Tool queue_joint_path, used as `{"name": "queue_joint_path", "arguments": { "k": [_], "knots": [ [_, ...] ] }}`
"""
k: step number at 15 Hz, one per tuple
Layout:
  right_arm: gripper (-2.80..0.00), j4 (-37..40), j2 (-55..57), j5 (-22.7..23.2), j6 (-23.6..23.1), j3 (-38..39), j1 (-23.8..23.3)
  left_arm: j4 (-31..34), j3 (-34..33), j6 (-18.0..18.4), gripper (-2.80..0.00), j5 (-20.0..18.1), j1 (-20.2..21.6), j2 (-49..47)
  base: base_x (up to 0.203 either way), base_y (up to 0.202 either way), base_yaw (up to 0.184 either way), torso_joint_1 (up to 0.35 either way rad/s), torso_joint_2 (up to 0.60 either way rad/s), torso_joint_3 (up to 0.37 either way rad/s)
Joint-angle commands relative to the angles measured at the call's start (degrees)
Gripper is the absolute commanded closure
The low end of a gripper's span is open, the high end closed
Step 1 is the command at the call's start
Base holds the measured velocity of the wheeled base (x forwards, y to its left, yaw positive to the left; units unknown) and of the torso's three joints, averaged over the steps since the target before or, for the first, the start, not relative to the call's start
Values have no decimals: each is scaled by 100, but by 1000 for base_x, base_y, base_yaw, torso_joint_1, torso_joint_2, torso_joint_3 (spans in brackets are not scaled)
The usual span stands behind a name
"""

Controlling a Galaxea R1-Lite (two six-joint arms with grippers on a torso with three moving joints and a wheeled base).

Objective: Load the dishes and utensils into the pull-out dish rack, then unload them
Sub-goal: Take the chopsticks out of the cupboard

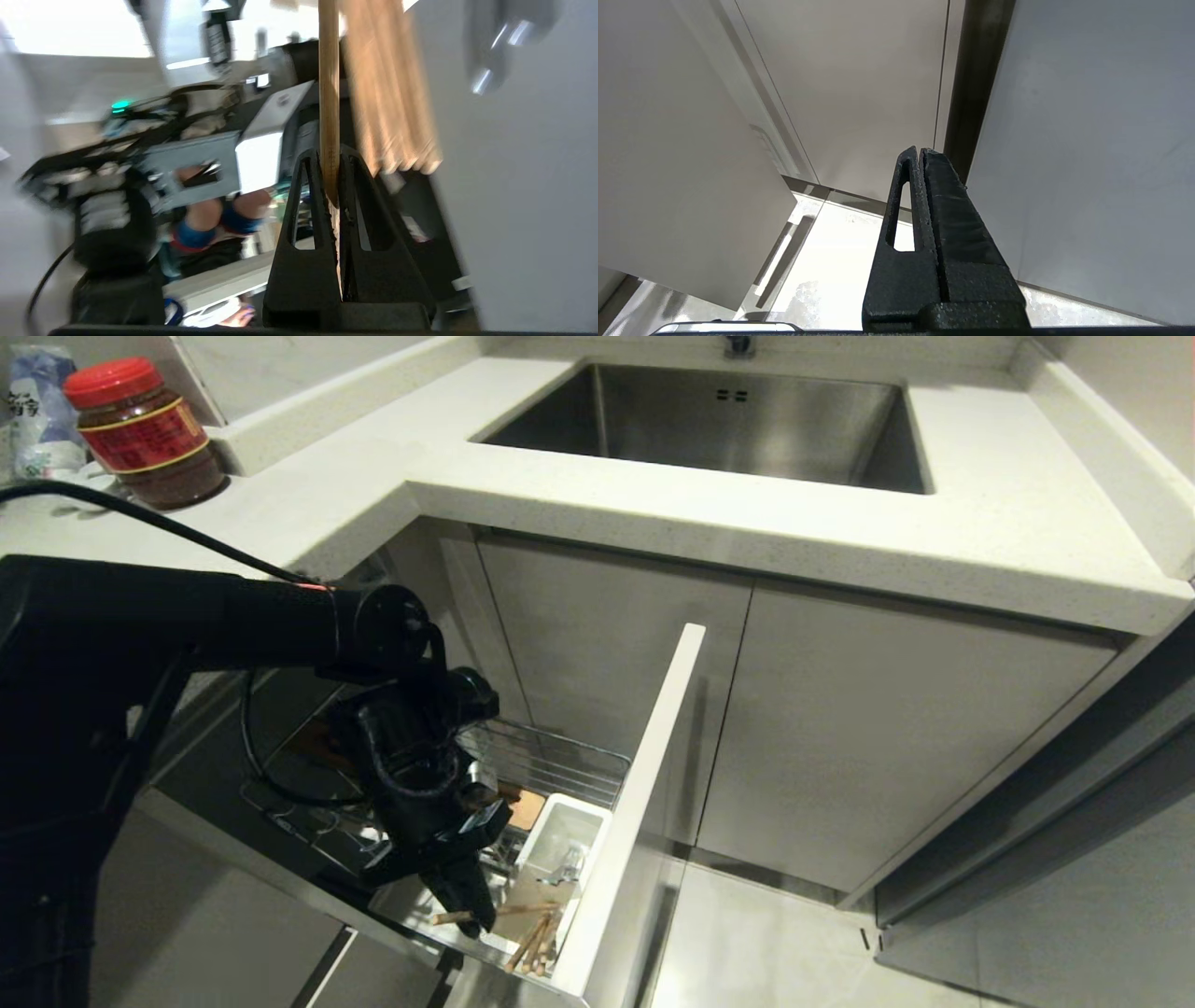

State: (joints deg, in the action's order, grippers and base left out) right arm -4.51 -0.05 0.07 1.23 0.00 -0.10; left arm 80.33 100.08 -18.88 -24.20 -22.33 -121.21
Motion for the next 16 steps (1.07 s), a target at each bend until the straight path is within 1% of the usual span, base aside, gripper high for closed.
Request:
{"name": "queue_joint_path", "arguments": {
  "k": [1,3,5,7,9,11,14,16],
  "knots": [
    [0,-6,-4,1,0,149,1,246,-16,-1,0,237,-76,513,0,0,0,0,0,0],
    [0,-6,-4,1,0,149,1,449,-22,42,0,377,-134,1000,0,0,0,0,0,0],
    [0,-6,-4,1,0,149,1,553,-19,104,0,402,-258,1702,0,0,0,0,0,0],
    [0,-5,-4,1,0,149,1,668,98,132,0,401,-490,2446,0,0,0,0,0,0],
    [0,2,-4,1,0,149,1,714,359,142,0,393,-793,3031,0,0,0,0,0,0],
    [0,-6,-4,1,0,149,1,728,570,132,0,389,-998,3553,0,0,0,0,0,0],
    [0,-6,-4,1,0,149,1,732,925,125,0,399,-1121,4581,0,0,0,0,0,0],
    [0,3,-4,1,0,149,1,534,989,129,0,510,-1064,5242,0,0,0,0,0,0]
  ]
}}
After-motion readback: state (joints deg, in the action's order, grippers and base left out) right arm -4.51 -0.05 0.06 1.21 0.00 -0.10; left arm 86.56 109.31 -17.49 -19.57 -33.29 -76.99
